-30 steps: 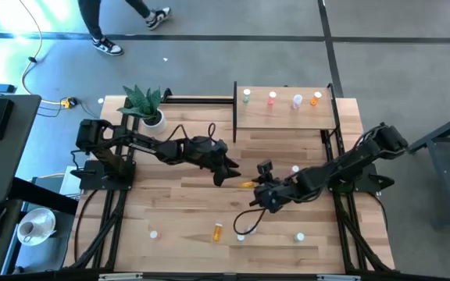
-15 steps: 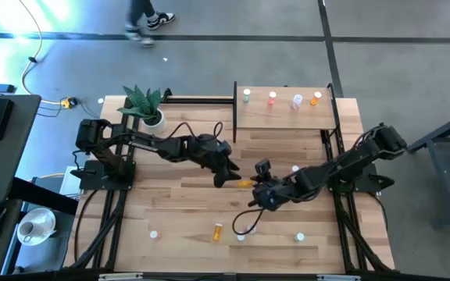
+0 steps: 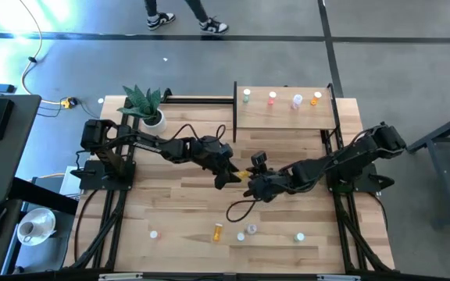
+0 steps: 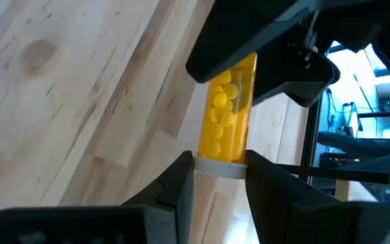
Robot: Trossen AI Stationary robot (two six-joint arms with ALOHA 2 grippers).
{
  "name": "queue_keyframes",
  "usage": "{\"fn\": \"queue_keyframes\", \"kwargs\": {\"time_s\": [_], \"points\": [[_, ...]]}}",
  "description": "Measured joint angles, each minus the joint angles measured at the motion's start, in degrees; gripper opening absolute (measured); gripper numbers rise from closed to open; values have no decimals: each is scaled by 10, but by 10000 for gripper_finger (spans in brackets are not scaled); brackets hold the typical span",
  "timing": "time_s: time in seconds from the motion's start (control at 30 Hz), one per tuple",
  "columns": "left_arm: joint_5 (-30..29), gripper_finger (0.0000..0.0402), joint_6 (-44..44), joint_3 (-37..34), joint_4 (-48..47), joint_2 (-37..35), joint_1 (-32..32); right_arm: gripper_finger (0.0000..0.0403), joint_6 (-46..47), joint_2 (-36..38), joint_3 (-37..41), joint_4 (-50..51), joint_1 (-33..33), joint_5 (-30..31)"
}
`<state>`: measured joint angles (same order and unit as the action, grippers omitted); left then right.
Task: Pick and place medicine bottles onto shelf by color
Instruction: Put the top yellow pill bottle on the shelf aligned with the other yellow pill bottle
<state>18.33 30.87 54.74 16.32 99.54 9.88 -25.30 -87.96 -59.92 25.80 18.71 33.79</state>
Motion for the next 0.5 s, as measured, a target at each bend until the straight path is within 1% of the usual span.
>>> {"fn": "queue_keyframes", "kwargs": {"time_s": [0.4,0.5], "points": [[6,241,0,0,6,0,13,99,-5,0,0,0,0,-2],[6,233,0,0,6,0,13,99,-5,0,0,0,0,-2]]}}
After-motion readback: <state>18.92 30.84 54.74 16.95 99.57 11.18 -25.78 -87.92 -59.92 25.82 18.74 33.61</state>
